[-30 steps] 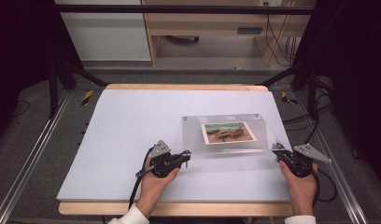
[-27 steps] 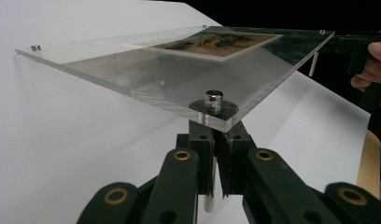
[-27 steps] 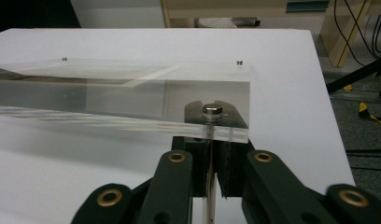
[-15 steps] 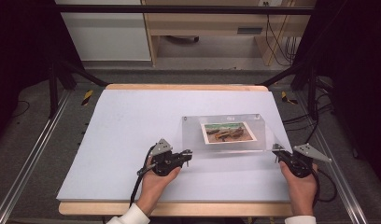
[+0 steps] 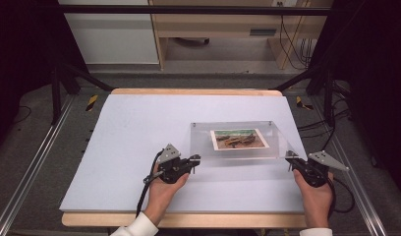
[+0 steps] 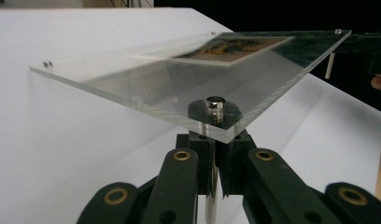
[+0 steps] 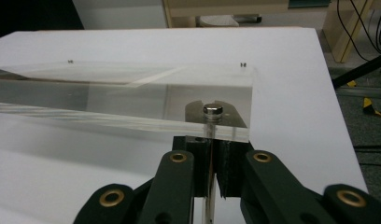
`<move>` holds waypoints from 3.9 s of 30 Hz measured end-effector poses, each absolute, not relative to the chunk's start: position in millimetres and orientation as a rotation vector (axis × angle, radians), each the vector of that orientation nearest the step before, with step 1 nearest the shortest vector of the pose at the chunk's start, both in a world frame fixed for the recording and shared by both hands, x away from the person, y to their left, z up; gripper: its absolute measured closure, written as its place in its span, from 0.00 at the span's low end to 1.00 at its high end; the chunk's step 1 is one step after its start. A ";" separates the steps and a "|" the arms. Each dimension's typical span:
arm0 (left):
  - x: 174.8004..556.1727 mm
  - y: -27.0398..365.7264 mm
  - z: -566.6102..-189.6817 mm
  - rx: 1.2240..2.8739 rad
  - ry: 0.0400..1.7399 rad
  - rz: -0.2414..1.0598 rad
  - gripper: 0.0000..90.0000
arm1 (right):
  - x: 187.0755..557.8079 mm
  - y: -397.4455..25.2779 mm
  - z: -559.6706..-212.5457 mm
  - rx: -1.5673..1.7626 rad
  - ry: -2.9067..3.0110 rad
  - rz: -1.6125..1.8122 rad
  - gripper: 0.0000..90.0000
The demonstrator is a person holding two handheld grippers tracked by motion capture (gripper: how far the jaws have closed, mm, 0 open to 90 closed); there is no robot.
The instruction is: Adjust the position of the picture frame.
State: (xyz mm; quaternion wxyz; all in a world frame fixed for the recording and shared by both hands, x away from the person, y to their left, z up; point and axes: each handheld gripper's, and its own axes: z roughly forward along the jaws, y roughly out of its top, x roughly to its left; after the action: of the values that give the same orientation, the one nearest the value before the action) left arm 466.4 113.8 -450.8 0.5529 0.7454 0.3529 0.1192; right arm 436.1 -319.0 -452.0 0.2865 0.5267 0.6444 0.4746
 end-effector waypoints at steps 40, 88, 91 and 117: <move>506.5 223.3 -424.0 1.628 0.881 0.413 0.92 | 490.7 -203.0 -416.5 1.302 1.728 1.305 0.94; 492.9 224.5 -444.2 1.699 0.962 0.436 0.94 | 472.2 -197.5 -442.3 1.355 1.804 1.282 0.94; 492.2 224.6 -445.9 1.703 0.967 0.432 0.94 | 471.7 -197.1 -443.5 1.355 1.808 1.283 0.94; 489.6 224.0 -451.1 1.746 0.981 0.437 0.94 | 469.3 -196.1 -450.4 1.359 1.847 1.251 0.94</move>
State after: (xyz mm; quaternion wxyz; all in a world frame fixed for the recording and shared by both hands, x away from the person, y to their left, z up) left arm 489.6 224.0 -451.1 0.5191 0.7280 0.4091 0.1824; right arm 469.3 -196.1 -450.4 0.2614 0.5022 0.6824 0.4624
